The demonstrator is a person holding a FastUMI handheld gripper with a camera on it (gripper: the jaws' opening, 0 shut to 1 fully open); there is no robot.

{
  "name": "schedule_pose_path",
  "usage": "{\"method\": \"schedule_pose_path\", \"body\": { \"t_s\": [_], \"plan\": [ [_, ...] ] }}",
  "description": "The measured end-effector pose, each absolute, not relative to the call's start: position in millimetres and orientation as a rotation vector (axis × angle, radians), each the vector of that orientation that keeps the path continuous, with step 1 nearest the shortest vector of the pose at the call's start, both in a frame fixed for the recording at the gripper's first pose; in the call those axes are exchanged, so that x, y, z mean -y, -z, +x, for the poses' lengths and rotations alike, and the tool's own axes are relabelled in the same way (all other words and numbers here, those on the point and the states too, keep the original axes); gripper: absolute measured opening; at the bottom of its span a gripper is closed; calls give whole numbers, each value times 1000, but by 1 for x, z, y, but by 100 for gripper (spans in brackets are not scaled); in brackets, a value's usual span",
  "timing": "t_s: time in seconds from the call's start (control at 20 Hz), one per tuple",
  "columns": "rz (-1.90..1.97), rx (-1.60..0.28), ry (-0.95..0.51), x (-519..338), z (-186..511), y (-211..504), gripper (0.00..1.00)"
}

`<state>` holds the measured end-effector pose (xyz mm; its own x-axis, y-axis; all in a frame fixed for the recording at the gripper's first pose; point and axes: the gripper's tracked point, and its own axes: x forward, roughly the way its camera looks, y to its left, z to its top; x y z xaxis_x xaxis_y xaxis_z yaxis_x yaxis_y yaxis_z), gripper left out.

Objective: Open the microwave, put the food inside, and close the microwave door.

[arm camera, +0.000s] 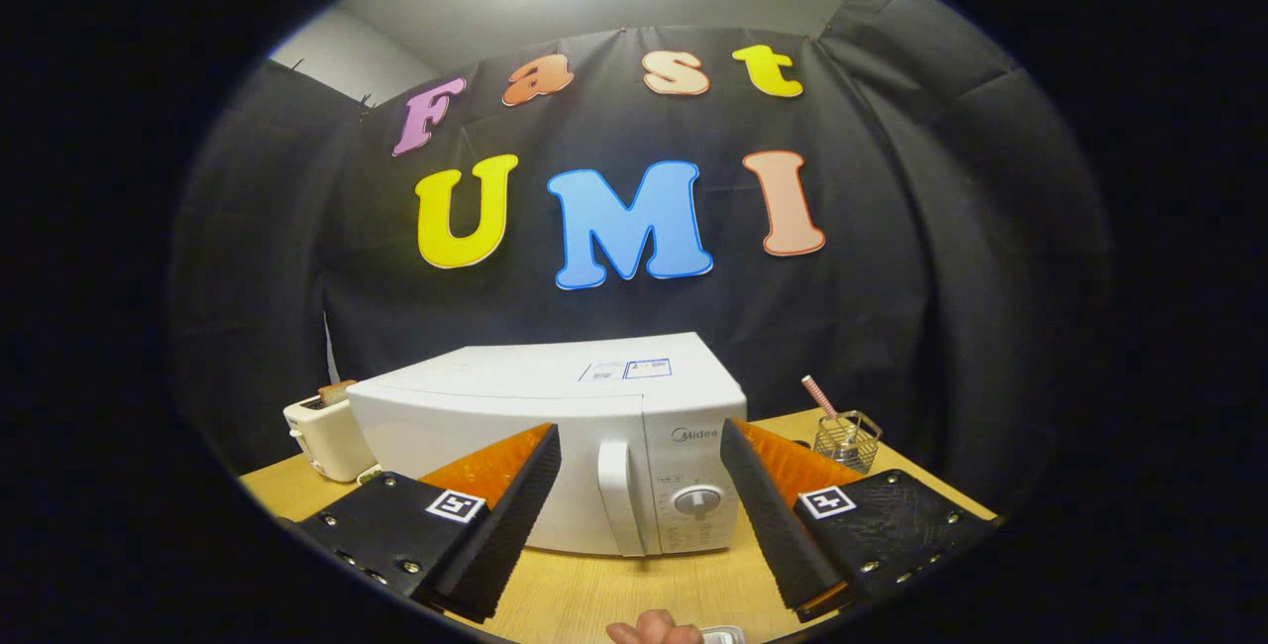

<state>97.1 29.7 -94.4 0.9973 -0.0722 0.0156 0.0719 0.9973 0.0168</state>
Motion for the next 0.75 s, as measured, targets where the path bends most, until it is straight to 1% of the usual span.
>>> {"method": "schedule_pose_path", "body": {
  "t_s": [0.25,0.45,0.75],
  "plan": [
    [-11,89,77,-27,59,17,99],
    [-27,132,88,-25,41,-39,99],
    [-56,147,83,-31,27,-94,99]
  ]
}}
